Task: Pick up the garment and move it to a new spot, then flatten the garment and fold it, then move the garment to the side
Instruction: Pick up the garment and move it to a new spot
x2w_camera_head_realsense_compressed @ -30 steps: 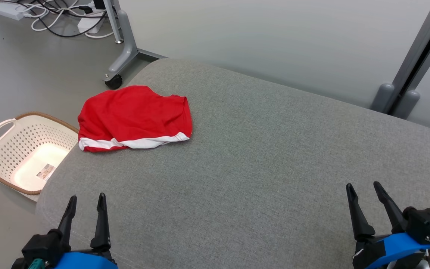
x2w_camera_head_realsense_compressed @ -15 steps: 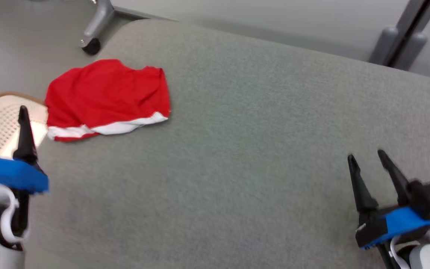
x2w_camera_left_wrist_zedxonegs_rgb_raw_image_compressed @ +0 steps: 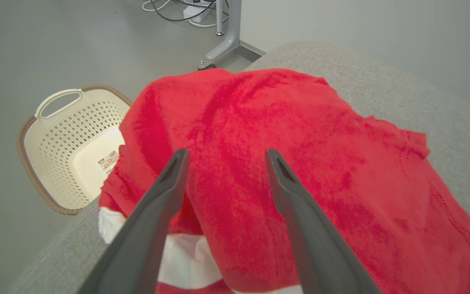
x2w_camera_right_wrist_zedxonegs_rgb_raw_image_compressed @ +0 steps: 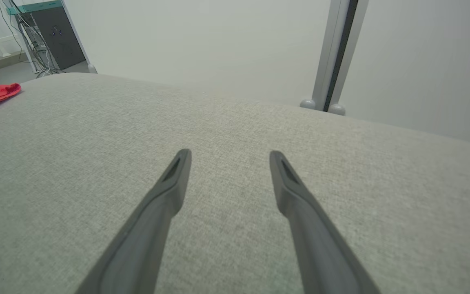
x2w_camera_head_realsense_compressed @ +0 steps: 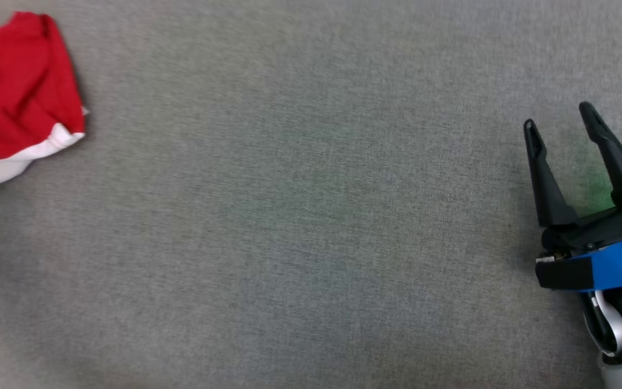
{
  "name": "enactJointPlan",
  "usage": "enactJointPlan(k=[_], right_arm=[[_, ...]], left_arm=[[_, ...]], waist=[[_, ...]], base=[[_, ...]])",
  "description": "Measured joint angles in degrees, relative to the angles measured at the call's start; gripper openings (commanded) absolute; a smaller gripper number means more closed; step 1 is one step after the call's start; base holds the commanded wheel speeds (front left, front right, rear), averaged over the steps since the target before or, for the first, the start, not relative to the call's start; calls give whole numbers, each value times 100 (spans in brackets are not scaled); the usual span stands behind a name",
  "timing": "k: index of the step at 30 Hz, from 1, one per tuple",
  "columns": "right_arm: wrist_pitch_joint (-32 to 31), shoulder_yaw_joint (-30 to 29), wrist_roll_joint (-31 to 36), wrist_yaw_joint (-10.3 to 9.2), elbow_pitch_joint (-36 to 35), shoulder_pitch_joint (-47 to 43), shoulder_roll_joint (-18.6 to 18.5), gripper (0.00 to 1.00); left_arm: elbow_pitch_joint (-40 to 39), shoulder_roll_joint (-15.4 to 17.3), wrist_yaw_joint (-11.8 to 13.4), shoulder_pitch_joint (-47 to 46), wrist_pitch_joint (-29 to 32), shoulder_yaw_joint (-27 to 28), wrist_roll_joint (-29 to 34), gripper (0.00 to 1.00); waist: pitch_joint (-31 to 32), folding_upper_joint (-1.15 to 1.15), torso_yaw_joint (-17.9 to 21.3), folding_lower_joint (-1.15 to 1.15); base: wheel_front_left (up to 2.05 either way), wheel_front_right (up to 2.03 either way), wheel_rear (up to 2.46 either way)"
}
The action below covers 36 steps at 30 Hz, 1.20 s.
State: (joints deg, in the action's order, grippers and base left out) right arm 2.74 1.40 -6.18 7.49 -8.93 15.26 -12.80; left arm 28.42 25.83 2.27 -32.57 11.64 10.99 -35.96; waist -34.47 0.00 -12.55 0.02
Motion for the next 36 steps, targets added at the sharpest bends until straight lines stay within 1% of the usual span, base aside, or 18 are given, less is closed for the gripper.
enactJointPlan(k=[4,7,8,9,12,14,17,20,23,27,32,36], right_arm=[[60,4,10,0,-155,111,-40,100],[122,9,10,0,-213,153,-27,100],[144,7,10,0,-216,150,-25,100],[155,0,8,0,-215,149,-25,100],[233,-23,-2,0,-109,123,8,100],[301,-31,-7,0,14,86,58,100],[443,-25,-64,0,281,8,175,100],[505,-45,-144,0,494,-158,267,100],[589,-74,-210,-1,675,-324,358,100],[688,-38,-333,0,905,-474,466,100],[793,87,-419,0,1139,-611,622,100],[802,94,-457,0,1201,-736,684,100]], left_arm=[[412,41,134,-218,44,120,-97,100],[666,52,233,-279,225,140,-175,100],[703,67,229,-289,318,87,-153,48],[734,71,238,-312,398,69,-147,0],[806,-108,237,-415,491,132,-391,0],[824,-182,221,-408,479,123,-421,0],[691,-131,60,-352,466,11,-364,0],[377,27,-96,-388,552,-29,-381,0],[-100,141,-231,-499,722,-177,-326,0],[-823,78,-285,-777,858,-278,-421,0],[-1686,-118,-338,-894,1244,-581,-549,0],[-2477,-393,-383,-1070,1521,-855,-737,0]], waist=[[-331,0,160,0],[-411,0,290,-1],[-412,0,319,-1],[-406,0,340,-1],[-312,0,359,-2],[-173,0,355,-2],[263,0,293,-2],[683,0,230,-4],[1140,0,170,-4],[1721,0,144,-4],[2314,0,276,-4],[2617,0,479,-4]], base=[[0,0,0],[0,0,0],[0,0,0],[0,0,0],[0,0,0],[0,0,0],[0,0,0],[0,0,0],[0,0,0],[0,0,0],[0,0,0],[0,0,0]])
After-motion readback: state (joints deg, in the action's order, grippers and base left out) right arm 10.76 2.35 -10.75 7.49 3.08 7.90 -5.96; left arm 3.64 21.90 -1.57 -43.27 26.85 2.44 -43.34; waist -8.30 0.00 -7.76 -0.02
